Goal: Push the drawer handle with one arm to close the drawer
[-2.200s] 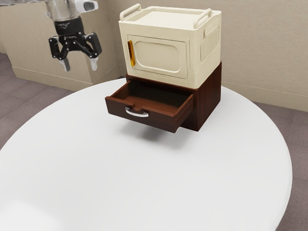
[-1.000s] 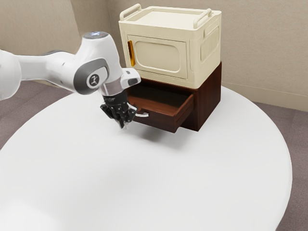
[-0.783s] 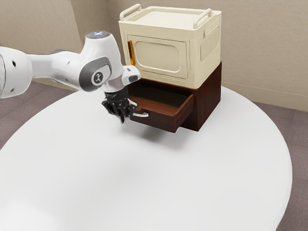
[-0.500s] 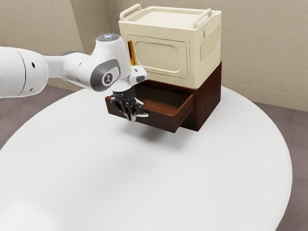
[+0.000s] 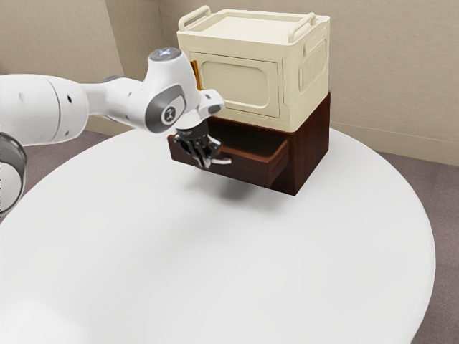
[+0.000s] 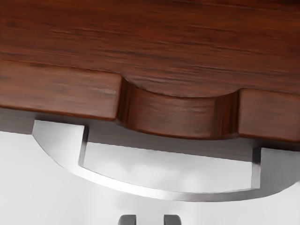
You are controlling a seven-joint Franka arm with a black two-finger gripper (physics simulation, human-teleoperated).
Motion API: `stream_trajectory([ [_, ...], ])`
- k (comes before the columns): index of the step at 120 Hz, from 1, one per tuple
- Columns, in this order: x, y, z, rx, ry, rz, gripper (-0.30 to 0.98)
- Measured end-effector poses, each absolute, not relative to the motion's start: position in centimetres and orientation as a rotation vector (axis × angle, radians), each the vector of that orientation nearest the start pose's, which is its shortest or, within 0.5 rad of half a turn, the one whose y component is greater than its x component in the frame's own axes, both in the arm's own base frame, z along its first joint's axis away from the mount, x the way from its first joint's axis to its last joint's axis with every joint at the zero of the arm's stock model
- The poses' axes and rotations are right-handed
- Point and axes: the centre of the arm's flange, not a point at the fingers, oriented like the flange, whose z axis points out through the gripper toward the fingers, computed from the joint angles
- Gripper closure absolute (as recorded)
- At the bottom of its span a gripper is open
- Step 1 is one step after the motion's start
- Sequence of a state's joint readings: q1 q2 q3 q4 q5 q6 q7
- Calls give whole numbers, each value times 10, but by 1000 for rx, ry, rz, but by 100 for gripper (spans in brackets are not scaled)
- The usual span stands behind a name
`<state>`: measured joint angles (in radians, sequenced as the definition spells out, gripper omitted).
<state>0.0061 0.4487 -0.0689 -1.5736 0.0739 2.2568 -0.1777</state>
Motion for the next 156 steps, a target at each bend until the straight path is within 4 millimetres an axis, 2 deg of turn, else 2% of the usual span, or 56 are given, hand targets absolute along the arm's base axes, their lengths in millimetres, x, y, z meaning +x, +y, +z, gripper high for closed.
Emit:
stream_trajectory([
  [25, 722, -40, 403, -3114, -101, -465, 71],
  [53, 745, -43, 408, -3110, -66, -567, 71],
  [79, 756, -49, 399, -3106, -21, -650, 71],
  [104, 768, -55, 404, -3095, 21, -757, 71],
  [115, 773, -54, 400, -3089, 33, -775, 73],
  [133, 777, -39, 386, -3083, 28, -781, 72],
  [156, 779, -39, 380, -3092, 60, -809, 71],
])
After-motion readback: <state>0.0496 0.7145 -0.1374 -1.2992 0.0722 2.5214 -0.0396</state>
